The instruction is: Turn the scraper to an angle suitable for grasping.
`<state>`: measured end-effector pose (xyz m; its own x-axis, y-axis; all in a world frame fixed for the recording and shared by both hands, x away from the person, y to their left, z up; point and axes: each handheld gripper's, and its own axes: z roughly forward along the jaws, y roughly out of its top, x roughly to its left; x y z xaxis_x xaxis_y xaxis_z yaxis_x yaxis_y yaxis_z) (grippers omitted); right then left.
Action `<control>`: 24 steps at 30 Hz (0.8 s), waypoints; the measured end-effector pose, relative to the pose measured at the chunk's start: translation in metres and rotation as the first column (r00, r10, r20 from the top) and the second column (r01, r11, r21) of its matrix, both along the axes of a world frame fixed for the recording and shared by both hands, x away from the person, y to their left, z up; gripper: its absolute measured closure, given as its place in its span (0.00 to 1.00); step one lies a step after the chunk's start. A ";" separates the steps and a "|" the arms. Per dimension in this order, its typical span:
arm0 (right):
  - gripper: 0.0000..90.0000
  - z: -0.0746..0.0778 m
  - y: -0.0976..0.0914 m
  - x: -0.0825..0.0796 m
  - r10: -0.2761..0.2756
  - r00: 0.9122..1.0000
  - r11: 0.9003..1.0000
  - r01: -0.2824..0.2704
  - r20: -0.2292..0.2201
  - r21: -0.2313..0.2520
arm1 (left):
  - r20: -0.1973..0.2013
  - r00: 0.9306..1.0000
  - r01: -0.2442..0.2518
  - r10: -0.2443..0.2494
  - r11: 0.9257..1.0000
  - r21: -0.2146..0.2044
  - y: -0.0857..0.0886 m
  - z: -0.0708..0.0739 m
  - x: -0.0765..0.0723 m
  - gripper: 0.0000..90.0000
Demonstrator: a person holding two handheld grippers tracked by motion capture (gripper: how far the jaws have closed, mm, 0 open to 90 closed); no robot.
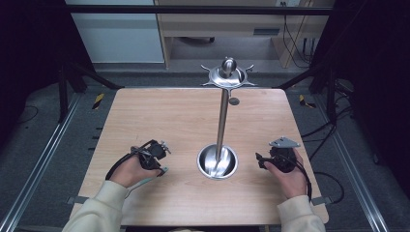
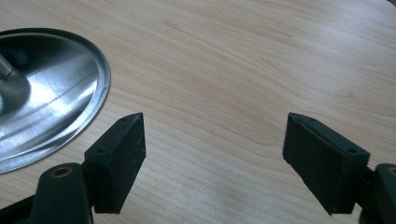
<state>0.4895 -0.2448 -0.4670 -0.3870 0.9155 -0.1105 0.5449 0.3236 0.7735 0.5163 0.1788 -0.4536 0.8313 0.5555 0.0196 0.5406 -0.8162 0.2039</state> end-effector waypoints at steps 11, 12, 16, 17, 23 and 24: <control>0.24 0.000 -0.001 -0.001 -0.002 1.000 1.000 0.002 0.002 0.012 | -0.020 1.000 0.009 -0.008 1.000 0.004 0.000 -0.008 0.001 0.73; 0.24 0.001 -0.001 -0.001 -0.003 1.000 1.000 0.003 0.001 0.010 | -0.024 1.000 0.011 -0.011 1.000 0.008 -0.001 -0.008 0.002 0.74; 0.24 -0.002 -0.001 0.000 -0.004 1.000 1.000 0.005 -0.009 0.023 | -0.017 1.000 0.019 -0.018 1.000 0.024 -0.002 -0.008 0.003 0.80; 0.24 -0.002 0.000 0.001 0.001 1.000 1.000 -0.001 -0.008 0.022 | -0.014 1.000 0.020 -0.019 0.999 0.027 -0.002 -0.008 0.003 0.81; 0.24 -0.004 0.002 0.001 0.004 1.000 0.999 -0.004 -0.013 0.032 | 0.014 1.000 0.025 -0.025 1.000 0.009 0.000 -0.002 -0.003 0.82; 0.24 -0.004 0.002 0.002 0.004 1.000 0.999 -0.004 -0.013 0.033 | 0.026 1.000 0.015 -0.014 1.000 -0.011 0.002 0.001 -0.005 0.82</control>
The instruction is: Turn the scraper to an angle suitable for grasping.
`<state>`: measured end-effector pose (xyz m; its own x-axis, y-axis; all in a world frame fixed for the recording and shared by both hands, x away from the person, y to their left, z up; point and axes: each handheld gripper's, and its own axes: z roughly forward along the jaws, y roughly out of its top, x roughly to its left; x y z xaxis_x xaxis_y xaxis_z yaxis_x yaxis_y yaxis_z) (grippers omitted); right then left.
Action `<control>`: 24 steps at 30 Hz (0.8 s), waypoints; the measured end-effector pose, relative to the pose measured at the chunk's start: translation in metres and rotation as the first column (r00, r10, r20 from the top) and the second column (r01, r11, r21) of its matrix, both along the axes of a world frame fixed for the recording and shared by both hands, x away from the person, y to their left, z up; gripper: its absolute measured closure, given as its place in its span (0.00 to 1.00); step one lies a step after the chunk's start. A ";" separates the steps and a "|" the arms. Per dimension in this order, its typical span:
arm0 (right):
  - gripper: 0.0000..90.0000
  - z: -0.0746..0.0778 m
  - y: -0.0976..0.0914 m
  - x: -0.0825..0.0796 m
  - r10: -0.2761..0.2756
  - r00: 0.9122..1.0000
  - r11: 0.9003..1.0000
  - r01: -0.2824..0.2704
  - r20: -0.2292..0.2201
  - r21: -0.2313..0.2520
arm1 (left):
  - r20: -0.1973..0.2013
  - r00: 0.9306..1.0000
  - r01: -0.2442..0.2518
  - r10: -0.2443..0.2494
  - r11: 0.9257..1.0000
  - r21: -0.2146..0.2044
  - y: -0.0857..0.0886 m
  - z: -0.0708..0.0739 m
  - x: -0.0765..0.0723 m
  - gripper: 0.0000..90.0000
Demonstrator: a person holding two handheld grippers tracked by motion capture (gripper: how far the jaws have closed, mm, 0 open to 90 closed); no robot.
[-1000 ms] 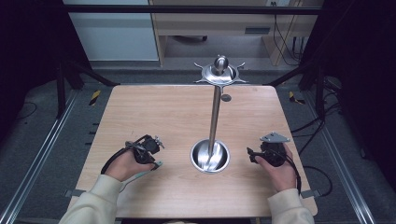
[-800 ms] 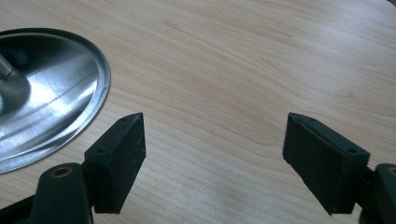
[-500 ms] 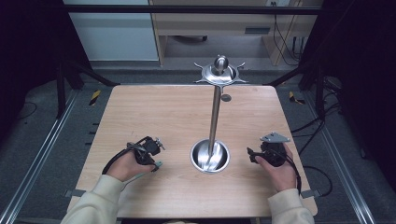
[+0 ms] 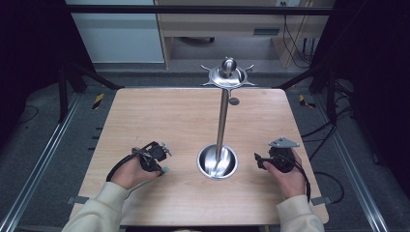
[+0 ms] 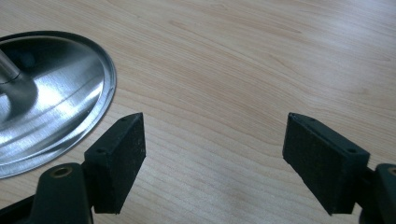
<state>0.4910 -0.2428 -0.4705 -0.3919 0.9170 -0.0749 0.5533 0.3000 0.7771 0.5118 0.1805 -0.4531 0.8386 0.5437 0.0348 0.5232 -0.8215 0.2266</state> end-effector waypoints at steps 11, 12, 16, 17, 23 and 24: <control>0.16 0.002 -0.002 -0.002 -0.019 1.000 1.000 0.018 0.006 0.025 | 0.078 0.996 -0.030 0.039 0.993 -0.111 0.023 0.027 -0.019 0.82; 0.14 0.002 -0.002 -0.001 -0.014 1.000 0.999 0.014 0.007 0.032 | 0.084 0.996 -0.029 0.039 0.993 -0.113 0.024 0.028 -0.020 0.82; 0.10 0.003 -0.004 -0.002 -0.011 1.000 0.999 0.010 0.016 0.043 | 0.096 0.995 -0.023 0.035 0.993 -0.120 0.025 0.033 -0.024 0.82; 0.10 0.004 -0.004 -0.002 -0.008 1.000 0.999 0.007 0.018 0.049 | 0.101 0.994 -0.024 0.036 0.992 -0.122 0.025 0.035 -0.025 0.82; 0.11 0.004 -0.004 -0.002 -0.008 1.000 0.999 0.007 0.012 0.054 | 0.124 0.992 -0.018 0.034 0.991 -0.134 0.026 0.044 -0.029 0.83; 0.11 0.003 -0.005 -0.002 -0.006 1.000 0.999 0.005 0.018 0.045 | 0.128 0.991 -0.017 0.035 0.991 -0.135 0.025 0.046 -0.031 0.83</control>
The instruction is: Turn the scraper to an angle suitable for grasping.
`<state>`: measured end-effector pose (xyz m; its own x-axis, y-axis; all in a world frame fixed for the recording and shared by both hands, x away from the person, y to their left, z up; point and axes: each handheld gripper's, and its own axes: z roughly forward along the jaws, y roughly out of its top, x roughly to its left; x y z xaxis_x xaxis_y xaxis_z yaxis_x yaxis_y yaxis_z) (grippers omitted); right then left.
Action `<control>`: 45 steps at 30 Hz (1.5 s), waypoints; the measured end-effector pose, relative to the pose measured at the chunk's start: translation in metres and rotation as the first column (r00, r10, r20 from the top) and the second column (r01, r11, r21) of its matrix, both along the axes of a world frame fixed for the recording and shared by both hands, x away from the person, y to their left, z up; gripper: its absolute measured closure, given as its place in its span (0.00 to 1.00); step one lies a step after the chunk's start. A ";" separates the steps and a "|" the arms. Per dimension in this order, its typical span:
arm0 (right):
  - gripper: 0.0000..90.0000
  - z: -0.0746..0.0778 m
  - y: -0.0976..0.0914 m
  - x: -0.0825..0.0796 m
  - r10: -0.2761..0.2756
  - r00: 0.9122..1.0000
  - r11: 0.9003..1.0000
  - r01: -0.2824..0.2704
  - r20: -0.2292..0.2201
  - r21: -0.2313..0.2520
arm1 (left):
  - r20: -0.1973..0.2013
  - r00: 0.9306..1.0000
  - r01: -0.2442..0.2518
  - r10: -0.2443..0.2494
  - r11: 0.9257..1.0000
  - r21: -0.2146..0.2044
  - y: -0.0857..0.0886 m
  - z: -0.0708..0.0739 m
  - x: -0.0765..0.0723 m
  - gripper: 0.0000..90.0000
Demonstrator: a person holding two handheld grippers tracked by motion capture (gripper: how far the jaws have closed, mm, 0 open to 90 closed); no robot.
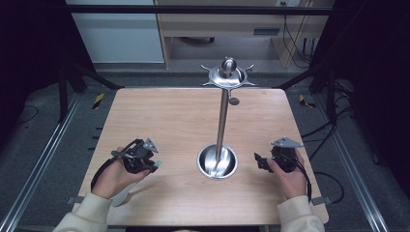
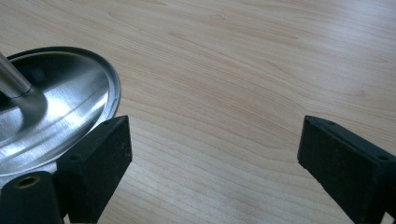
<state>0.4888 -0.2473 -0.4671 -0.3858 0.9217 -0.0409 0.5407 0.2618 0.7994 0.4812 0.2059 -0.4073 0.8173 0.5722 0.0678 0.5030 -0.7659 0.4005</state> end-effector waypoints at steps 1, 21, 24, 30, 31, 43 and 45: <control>0.12 0.000 0.000 0.000 -0.003 1.000 1.000 0.003 -0.002 -0.001 | 0.004 1.000 0.005 -0.005 1.000 0.003 0.000 0.002 -0.001 0.83; 0.13 -0.003 0.006 0.000 -0.004 1.000 1.000 0.004 0.018 -0.003 | 0.088 0.996 0.026 -0.022 0.999 -0.036 -0.009 0.046 -0.003 0.83; 0.13 -0.002 0.006 0.000 0.000 1.000 1.000 0.001 0.029 -0.015 | 0.089 0.996 0.022 -0.016 0.998 -0.067 -0.008 0.050 -0.002 0.82; 0.13 -0.003 0.006 -0.001 0.001 0.999 1.000 -0.001 0.036 -0.011 | 0.088 0.996 0.033 -0.027 0.997 -0.066 -0.018 0.050 0.001 0.83; 0.13 -0.003 0.006 -0.001 0.001 0.999 1.000 0.000 0.035 -0.009 | 0.100 0.995 0.035 -0.030 0.998 -0.056 -0.020 0.052 0.001 0.83; 0.13 -0.004 0.005 -0.002 -0.016 0.999 1.000 0.017 0.044 -0.017 | 0.161 0.985 0.078 -0.059 0.990 -0.115 -0.039 0.077 0.002 0.82; 0.13 -0.005 0.004 -0.001 -0.019 0.999 1.000 0.019 0.040 -0.018 | 0.167 0.984 0.082 -0.059 0.988 -0.134 -0.041 0.080 0.004 0.83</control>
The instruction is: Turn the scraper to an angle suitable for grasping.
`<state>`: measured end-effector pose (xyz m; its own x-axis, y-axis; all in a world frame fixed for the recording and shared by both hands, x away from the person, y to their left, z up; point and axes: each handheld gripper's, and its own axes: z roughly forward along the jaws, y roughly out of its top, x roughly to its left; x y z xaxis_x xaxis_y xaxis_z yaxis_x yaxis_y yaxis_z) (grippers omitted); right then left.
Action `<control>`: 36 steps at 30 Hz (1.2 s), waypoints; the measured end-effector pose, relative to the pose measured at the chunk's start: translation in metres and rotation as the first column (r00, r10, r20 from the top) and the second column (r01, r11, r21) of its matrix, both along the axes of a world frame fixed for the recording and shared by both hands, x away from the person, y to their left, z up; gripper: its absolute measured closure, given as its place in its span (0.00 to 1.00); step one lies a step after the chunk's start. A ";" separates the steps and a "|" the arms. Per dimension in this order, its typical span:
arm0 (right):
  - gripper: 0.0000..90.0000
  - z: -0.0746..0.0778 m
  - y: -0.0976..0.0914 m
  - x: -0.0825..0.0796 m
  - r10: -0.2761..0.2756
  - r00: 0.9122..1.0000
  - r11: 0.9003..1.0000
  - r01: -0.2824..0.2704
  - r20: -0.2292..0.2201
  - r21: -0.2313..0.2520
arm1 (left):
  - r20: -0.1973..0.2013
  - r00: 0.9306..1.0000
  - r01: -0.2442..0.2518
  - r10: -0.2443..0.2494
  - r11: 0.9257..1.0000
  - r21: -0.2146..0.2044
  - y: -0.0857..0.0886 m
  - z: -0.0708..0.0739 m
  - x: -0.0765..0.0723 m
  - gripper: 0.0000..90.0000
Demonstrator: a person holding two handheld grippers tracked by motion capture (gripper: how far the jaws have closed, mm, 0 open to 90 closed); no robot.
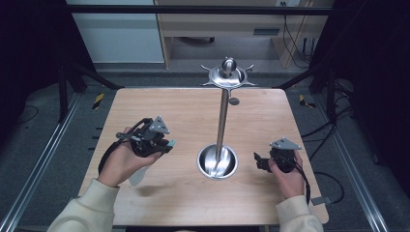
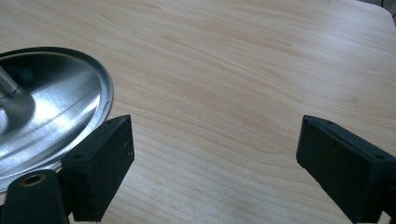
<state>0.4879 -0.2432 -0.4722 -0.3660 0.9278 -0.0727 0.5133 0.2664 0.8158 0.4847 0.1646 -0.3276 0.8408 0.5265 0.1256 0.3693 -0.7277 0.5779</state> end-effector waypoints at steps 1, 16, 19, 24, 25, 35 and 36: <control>0.13 0.000 0.000 0.000 -0.001 1.000 1.000 0.001 -0.001 0.000 | -0.002 1.000 0.011 -0.011 1.000 -0.009 -0.002 0.002 0.001 0.83; 0.13 0.001 0.002 -0.002 0.002 1.000 1.000 -0.003 0.023 0.004 | 0.058 0.997 0.046 -0.041 0.995 -0.087 -0.013 0.030 -0.007 0.83; 0.13 0.000 0.002 0.000 -0.002 1.000 1.000 0.002 0.016 0.004 | 0.080 0.996 0.046 -0.039 0.995 -0.085 -0.015 0.035 -0.008 0.82; 0.13 0.001 0.004 -0.001 0.006 1.000 1.000 -0.006 0.022 0.002 | 0.091 0.995 0.052 -0.040 0.991 -0.123 -0.015 0.041 -0.011 0.82; 0.13 0.001 0.004 -0.001 0.007 1.000 1.000 -0.007 0.026 -0.001 | 0.092 0.995 0.053 -0.041 0.990 -0.133 -0.015 0.042 -0.012 0.82; 0.13 0.003 0.004 -0.001 0.014 0.999 1.000 -0.014 0.035 -0.006 | 0.119 0.992 0.069 -0.049 0.982 -0.177 -0.021 0.057 -0.018 0.82; 0.13 0.003 0.004 0.000 0.017 0.999 1.000 -0.017 0.036 -0.008 | 0.126 0.991 0.074 -0.052 0.981 -0.179 -0.023 0.058 -0.019 0.82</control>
<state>0.4874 -0.2393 -0.4693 -0.3786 0.9209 -0.0929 0.4792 0.2809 0.8315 0.4661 0.1417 -0.2693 0.8578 0.4961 0.1345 0.2455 -0.6252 0.7408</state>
